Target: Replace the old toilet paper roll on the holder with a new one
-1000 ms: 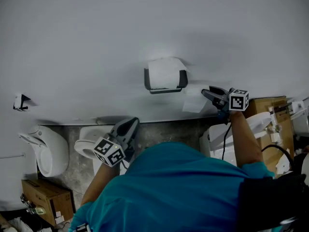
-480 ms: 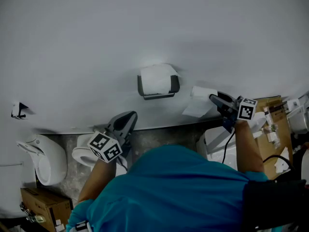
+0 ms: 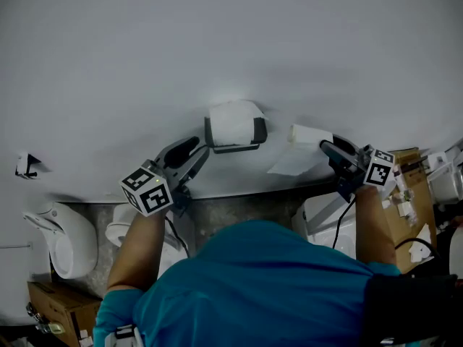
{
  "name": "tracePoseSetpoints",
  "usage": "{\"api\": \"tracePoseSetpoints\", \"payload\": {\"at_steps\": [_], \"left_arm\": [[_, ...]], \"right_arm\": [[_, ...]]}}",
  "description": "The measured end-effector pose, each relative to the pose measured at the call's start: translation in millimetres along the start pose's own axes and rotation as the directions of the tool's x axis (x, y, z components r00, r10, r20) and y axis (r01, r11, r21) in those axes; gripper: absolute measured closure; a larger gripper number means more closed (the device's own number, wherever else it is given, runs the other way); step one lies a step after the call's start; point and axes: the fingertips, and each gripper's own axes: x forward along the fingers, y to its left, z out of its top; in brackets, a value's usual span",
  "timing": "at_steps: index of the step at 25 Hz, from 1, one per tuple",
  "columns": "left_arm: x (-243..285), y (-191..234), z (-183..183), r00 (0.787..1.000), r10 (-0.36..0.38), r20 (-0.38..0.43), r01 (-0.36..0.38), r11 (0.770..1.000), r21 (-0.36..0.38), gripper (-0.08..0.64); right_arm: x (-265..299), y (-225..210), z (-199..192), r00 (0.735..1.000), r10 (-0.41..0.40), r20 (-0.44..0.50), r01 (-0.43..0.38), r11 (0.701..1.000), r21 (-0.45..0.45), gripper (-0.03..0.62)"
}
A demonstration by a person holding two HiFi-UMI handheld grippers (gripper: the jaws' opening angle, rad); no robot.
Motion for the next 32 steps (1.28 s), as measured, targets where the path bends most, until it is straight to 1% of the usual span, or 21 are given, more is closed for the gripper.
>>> {"api": "tracePoseSetpoints", "payload": {"at_steps": [2,4,6,7,8,9,10,12,14,15,16,17,20,21,22,23,24,26,29,31,32], "left_arm": [[8,0,1,1.0,-0.016,-0.022,0.016,1.0,-0.001,0.389],[12,-1,2,0.999,-0.019,-0.051,0.021,0.999,0.047,0.358],[17,-4,4,0.994,-0.003,-0.107,0.023,0.983,0.18,0.321],[20,-6,6,0.989,0.013,-0.146,0.027,0.962,0.272,0.298],[24,-8,8,0.981,0.038,-0.188,0.036,0.928,0.37,0.28],[29,-10,10,0.971,0.067,-0.23,0.049,0.883,0.466,0.263],[34,-13,13,0.959,0.1,-0.266,0.068,0.83,0.553,0.248],[45,-18,17,0.929,0.176,-0.327,0.113,0.705,0.7,0.22],[57,-20,14,0.882,0.276,-0.383,0.173,0.566,0.806,0.182],[63,-20,9,0.852,0.323,-0.412,0.215,0.502,0.838,0.164],[69,-20,3,0.821,0.364,-0.44,0.26,0.447,0.856,0.15],[74,-19,-3,0.791,0.398,-0.464,0.304,0.402,0.864,0.138],[90,-12,-18,0.714,0.493,-0.497,0.405,0.288,0.868,0.123],[94,-9,-22,0.693,0.521,-0.499,0.43,0.257,0.866,0.121],[98,-7,-25,0.672,0.545,-0.501,0.45,0.236,0.861,0.121],[101,-4,-29,0.651,0.565,-0.507,0.468,0.227,0.854,0.121],[104,-1,-33,0.63,0.579,-0.518,0.483,0.23,0.845,0.121],[106,5,-42,0.58,0.596,-0.556,0.511,0.265,0.818,0.121],[104,19,-52,0.494,0.616,-0.614,0.549,0.326,0.769,0.121],[103,27,-57,0.452,0.628,-0.634,0.57,0.344,0.747,0.121],[103,30,-60,0.44,0.632,-0.638,0.577,0.345,0.74,0.121]], "right_arm": [[0,1,1,1.0,0.003,0.001,-0.003,1.0,-0.003,0.446],[0,2,1,1.0,0.007,0.003,-0.007,1.0,-0.003,0.446],[0,3,1,1.0,0.009,0.004,-0.009,1.0,-0.004,0.446],[-1,3,2,1.0,0.009,0.005,-0.009,1.0,-0.005,0.446],[-2,2,2,1.0,0.008,0.007,-0.008,1.0,-0.005,0.446],[-3,2,3,1.0,0.007,0.009,-0.007,1.0,-0.006,0.446],[-4,2,4,1.0,0.007,0.012,-0.007,1.0,-0.006,0.446],[-6,2,5,1.0,0.007,0.016,-0.007,1.0,-0.007,0.446],[-9,1,4,1.0,0.009,0.016,-0.008,1.0,-0.007,0.446],[-10,1,3,1.0,0.009,0.017,-0.009,1.0,-0.006,0.446],[-11,0,2,1.0,0.009,0.019,-0.009,1.0,-0.004,0.446],[-11,-1,1,1.0,0.008,0.02,-0.008,1.0,-0.001,0.446],[-13,-3,0,1.0,0.008,0.023,-0.009,1.0,0.005,0.446],[-14,-3,0,1.0,0.009,0.024,-0.009,1.0,0.006,0.446],[-15,-4,-1,1.0,0.01,0.026,-0.01,1.0,0.007,0.446],[-17,-5,-1,1.0,0.01,0.027,-0.011,1.0,0.008,0.446],[-19,-6,-1,1.0,0.011,0.029,-0.011,1.0,0.01,0.446],[-20,-8,-2,0.999,0.014,0.029,-0.015,1.0,0.014,0.446],[-18,-9,-3,0.999,0.025,0.027,-0.025,1.0,0.019,0.446],[-17,-10,-3,0.999,0.029,0.027,-0.03,0.999,0.021,0.446],[-17,-11,-3,0.999,0.032,0.027,-0.032,0.999,0.023,0.446]]}}
